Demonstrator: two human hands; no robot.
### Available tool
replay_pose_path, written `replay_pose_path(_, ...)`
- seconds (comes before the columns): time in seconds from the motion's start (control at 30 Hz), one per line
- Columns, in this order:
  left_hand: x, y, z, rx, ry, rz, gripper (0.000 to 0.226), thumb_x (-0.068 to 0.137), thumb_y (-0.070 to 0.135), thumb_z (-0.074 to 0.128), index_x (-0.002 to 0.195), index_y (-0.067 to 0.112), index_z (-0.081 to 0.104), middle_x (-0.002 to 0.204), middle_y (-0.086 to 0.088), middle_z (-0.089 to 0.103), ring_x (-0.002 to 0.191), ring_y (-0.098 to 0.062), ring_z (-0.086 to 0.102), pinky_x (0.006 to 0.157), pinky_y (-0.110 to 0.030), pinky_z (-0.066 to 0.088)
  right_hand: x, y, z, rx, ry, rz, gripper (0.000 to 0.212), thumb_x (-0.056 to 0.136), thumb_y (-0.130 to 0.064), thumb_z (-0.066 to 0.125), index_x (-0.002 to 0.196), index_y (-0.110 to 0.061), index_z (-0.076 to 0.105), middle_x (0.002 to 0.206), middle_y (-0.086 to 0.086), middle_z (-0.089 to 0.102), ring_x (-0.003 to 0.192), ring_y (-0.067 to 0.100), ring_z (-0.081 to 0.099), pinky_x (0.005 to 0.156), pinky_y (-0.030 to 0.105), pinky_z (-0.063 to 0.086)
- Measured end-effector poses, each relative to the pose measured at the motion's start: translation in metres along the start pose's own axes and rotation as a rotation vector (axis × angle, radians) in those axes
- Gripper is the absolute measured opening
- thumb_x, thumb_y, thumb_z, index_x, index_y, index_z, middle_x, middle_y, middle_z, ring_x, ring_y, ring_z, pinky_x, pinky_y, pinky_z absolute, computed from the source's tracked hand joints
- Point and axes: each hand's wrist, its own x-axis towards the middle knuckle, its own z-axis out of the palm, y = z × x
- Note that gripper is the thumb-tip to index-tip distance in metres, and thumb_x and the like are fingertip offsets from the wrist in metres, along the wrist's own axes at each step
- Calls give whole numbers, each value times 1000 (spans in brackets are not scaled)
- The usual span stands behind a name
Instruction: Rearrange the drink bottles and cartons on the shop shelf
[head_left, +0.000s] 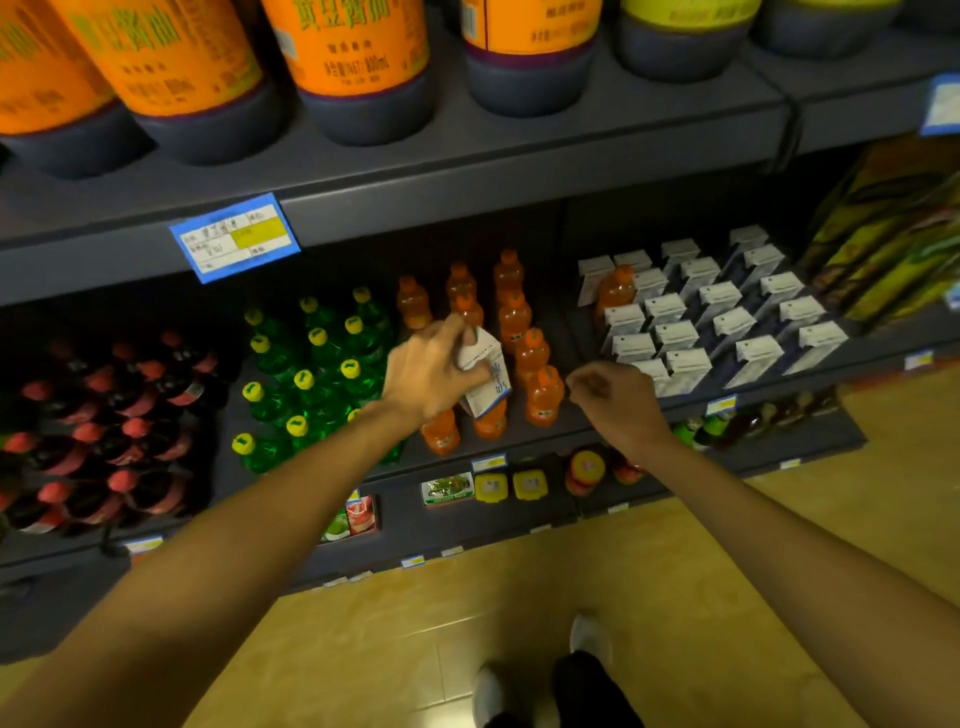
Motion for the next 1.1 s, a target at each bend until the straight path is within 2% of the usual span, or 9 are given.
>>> replay_pose_path(0.13,3,29,24,-36,-18,-11,35,73,44,71,96,27,50,93,8,60,82,-18,58,67,-31,41,20,15,-12,-36,46,-3,11,89,-11,62,94,-7,71,89,12,71,85,20,64,81,28,50)
replay_pose_path(0.33,20,70,58,-68,-14,-73,36,71,44,73,93,27,50,74,13,50,71,-16,53,65,-30,42,67,53,-45,-39,9,7,13,89,-9,58,96,-5,69,92,12,70,85,20,63,77,23,47)
replay_pose_path(0.43,31,85,74,-67,-10,-141,37,69,43,74,91,26,51,80,12,54,74,-16,56,69,-34,48,88,84,-62,-60,4,-3,15,88,-8,58,96,-4,70,91,12,71,83,19,63,71,17,43)
replay_pose_path(0.53,40,98,90,-66,-5,-221,36,69,44,74,91,28,51,82,11,54,77,-18,57,71,-36,49,110,113,-74,-64,1,-9,16,90,-10,56,96,-3,69,91,14,70,86,23,65,74,25,47)
replay_pose_path(0.73,52,120,121,-123,93,-375,35,66,41,75,89,28,51,80,10,59,74,-19,59,66,-36,48,178,152,-84,-125,-3,-35,16,92,-17,56,97,-4,66,95,16,69,89,27,65,75,30,49)
replay_pose_path(0.97,58,130,128,-158,174,-432,35,65,38,74,86,30,47,78,10,60,70,-15,58,61,-32,46,249,158,-66,-318,-61,-32,37,94,-30,53,126,-11,50,120,18,60,108,35,57,77,33,44)
replay_pose_path(1.1,61,126,122,-133,223,-435,36,65,37,74,89,27,50,70,12,51,66,-16,52,57,-30,42,270,155,-55,-459,-96,-20,42,95,-32,51,132,-12,46,127,21,55,116,39,53,85,39,46)
